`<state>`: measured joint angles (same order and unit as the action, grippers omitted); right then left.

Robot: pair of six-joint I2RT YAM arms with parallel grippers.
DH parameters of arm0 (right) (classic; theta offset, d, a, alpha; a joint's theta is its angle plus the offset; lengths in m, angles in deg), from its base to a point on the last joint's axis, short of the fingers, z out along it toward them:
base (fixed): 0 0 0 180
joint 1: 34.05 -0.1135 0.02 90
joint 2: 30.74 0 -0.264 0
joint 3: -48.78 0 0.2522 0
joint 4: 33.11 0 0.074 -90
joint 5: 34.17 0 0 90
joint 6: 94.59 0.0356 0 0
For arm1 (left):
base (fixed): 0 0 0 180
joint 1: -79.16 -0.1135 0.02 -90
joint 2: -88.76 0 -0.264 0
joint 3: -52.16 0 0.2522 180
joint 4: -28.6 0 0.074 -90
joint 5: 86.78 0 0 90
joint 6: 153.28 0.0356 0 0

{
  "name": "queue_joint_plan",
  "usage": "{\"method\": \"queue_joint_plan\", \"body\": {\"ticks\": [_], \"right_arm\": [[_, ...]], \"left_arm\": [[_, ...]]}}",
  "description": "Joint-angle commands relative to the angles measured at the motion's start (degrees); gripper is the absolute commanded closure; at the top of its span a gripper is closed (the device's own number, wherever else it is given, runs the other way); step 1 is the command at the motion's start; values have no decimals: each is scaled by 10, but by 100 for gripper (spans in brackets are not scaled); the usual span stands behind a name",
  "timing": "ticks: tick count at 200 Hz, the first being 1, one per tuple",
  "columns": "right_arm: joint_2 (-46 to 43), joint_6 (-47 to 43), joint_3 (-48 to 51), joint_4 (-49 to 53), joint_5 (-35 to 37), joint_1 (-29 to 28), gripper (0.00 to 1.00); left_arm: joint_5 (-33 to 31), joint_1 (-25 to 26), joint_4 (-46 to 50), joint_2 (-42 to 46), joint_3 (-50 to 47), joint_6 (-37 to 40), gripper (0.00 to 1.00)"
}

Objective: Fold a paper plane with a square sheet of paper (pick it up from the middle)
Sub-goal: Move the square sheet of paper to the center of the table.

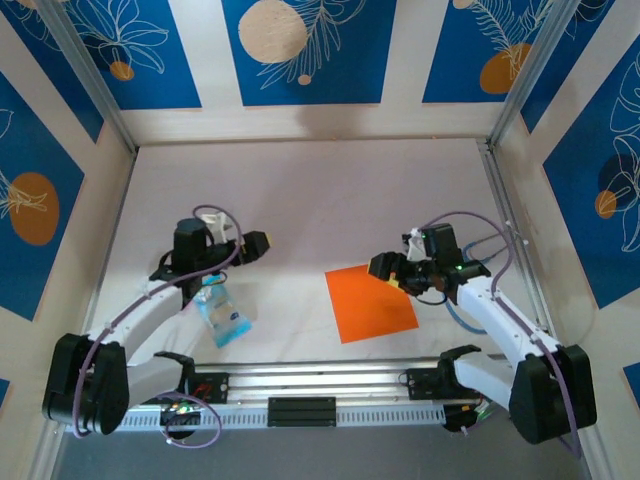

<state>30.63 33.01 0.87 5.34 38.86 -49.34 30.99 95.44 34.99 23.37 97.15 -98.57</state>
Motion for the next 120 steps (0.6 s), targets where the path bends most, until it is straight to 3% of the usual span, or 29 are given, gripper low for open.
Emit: {"method": "queue_joint_plan", "body": {"ticks": [1,42,120], "right_arm": [[24,23,1,14,22,-17,24],[83,35,-6,3,46,-35,25],[161,100,-8,-18,112,-68,25]], "left_arm": [[-28,50,49,-9,31,37,0],[-59,92,63,-40,55,49,0],[-111,99,112,-31,68,74,0]]}}
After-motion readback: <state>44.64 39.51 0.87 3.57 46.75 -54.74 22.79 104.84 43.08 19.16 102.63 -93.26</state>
